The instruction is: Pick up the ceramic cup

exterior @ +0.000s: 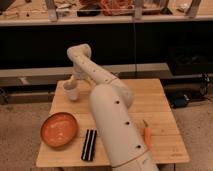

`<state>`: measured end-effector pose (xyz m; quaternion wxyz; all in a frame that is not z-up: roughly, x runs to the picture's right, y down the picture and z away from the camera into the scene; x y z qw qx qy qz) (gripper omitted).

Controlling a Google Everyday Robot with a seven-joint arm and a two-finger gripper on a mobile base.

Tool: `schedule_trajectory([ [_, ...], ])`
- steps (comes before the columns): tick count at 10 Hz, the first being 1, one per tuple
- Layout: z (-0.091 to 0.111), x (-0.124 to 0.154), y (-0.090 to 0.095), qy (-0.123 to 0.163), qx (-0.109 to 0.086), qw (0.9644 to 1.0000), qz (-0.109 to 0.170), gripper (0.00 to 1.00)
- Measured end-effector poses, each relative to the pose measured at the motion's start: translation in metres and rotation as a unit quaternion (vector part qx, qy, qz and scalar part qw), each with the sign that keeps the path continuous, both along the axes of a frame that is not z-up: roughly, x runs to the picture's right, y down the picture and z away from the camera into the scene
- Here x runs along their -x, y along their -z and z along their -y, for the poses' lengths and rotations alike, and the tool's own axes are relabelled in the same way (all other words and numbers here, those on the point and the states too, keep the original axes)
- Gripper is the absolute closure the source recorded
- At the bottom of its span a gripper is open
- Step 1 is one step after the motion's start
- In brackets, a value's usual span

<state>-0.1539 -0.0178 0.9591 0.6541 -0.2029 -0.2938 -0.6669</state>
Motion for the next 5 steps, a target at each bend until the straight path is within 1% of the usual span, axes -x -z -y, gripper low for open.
schedule_trajectory([
  [5,0.0019,-0.0018,-0.0004,-0.003,0.003,1.0,0.0,0.2],
])
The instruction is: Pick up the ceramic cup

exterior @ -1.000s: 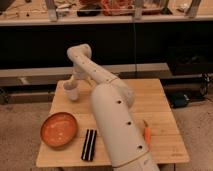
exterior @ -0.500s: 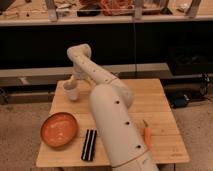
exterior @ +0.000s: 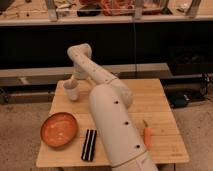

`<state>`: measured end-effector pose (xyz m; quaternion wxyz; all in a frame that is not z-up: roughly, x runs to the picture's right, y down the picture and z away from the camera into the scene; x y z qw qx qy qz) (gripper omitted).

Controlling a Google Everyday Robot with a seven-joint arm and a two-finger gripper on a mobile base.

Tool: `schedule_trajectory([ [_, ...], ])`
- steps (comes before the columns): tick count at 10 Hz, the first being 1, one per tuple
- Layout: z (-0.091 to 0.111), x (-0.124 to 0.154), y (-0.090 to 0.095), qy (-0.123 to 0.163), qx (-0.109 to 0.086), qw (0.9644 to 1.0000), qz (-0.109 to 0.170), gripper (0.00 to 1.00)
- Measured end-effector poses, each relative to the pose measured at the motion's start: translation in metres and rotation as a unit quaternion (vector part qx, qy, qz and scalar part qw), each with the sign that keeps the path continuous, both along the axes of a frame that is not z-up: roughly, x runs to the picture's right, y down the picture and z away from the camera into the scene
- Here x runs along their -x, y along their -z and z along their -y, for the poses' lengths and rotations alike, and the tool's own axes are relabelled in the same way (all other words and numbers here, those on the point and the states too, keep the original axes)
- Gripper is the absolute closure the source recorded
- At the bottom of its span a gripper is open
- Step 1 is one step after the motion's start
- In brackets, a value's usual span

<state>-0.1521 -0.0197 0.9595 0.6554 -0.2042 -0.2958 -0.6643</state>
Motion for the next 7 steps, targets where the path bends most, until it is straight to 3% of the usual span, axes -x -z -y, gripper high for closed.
schedule_trajectory([
  [7,0.0025,-0.0006,-0.0006,-0.004,0.006,1.0,0.0,0.2],
])
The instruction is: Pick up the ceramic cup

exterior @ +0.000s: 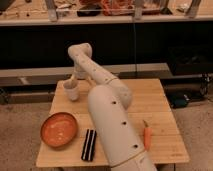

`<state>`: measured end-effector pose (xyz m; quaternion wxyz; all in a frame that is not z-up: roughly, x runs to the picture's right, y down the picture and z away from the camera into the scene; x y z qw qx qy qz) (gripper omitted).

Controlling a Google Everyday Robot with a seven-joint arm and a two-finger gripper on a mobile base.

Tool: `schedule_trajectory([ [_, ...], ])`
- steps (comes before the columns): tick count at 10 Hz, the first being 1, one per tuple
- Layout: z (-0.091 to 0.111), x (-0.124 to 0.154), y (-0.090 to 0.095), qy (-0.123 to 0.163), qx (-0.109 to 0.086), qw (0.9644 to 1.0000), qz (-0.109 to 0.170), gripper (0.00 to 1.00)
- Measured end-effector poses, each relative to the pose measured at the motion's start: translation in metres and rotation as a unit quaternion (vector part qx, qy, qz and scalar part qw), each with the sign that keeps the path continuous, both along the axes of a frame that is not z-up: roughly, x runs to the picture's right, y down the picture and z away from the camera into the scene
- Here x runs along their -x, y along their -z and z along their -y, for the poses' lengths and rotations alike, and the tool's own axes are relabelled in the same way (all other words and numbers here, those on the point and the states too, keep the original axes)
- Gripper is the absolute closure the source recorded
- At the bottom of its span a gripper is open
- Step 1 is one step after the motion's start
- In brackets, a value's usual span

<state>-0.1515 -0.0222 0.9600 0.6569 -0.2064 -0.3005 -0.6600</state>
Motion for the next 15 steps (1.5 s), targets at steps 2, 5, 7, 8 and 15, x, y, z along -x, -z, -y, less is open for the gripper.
schedule_trajectory([
  [2,0.0,-0.0012,-0.0011,-0.001,0.003,1.0,-0.001,0.2],
  [5,0.0006,-0.0016,-0.0016,-0.002,0.006,1.0,-0.001,0.2],
  [7,0.0011,-0.0013,-0.0024,-0.003,0.008,1.0,-0.001,0.2],
  [8,0.0013,-0.0005,-0.0022,-0.002,0.009,1.0,0.0,0.2],
  [15,0.0026,-0.0008,-0.0031,-0.004,0.016,0.9999,0.0,0.2],
])
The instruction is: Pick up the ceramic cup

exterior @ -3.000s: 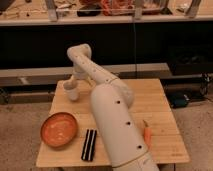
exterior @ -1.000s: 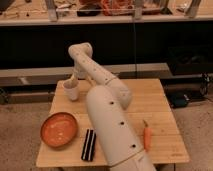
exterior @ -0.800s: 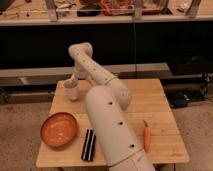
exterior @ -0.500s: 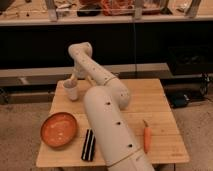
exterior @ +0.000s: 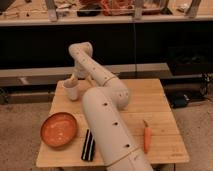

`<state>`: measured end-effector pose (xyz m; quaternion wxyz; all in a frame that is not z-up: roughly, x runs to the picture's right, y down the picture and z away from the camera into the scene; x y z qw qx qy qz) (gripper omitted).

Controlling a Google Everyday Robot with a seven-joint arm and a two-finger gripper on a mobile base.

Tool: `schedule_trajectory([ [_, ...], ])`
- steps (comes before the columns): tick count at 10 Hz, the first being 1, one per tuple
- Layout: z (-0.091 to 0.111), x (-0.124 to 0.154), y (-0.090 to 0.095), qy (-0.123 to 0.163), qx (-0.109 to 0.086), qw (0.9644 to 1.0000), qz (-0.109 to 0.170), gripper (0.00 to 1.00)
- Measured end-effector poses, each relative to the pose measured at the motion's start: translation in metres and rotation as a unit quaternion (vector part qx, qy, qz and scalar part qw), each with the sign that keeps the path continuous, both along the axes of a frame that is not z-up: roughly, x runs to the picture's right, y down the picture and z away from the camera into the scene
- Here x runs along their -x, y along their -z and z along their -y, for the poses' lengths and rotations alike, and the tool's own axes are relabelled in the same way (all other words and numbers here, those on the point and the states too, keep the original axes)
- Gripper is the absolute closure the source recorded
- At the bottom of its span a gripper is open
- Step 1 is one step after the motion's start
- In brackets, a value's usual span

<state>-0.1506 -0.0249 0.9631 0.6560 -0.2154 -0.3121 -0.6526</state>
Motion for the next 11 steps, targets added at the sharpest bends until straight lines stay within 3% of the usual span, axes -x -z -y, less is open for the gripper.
schedule_trajectory([
  [11,0.0006,0.0073,0.0024,0.01,0.01,0.9999,0.003,0.2],
])
